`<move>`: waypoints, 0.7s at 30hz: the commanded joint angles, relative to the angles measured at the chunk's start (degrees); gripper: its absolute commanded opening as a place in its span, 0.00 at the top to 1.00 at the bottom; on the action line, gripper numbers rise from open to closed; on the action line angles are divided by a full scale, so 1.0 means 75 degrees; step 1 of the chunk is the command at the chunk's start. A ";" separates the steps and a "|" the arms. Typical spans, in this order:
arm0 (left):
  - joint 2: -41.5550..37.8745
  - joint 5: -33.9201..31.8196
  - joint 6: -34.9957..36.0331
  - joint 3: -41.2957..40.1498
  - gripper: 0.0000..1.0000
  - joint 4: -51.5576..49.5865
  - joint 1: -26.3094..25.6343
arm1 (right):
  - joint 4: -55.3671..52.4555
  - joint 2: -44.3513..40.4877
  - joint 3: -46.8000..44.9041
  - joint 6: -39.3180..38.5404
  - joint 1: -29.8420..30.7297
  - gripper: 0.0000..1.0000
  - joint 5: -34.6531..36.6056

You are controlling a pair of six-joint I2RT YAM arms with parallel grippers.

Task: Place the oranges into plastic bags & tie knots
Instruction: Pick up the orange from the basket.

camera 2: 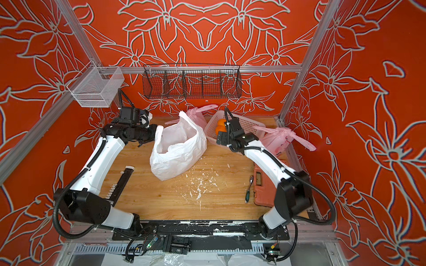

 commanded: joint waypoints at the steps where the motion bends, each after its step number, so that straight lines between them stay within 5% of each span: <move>1: 0.0013 -0.0536 0.0489 0.0005 1.00 -0.0685 -0.0023 | 0.0089 0.1310 0.0929 0.0570 -0.0248 0.03 -0.0259; 9: -0.0153 -0.0661 0.0626 -0.0094 1.00 -0.0719 -0.0126 | -0.0761 0.4313 0.4017 0.1143 -0.0511 0.02 -0.0368; 21: -0.0264 -0.0428 0.0621 -0.0123 1.00 -0.0708 -0.0132 | -0.2537 0.7228 0.7911 0.1146 -0.0600 0.03 0.0112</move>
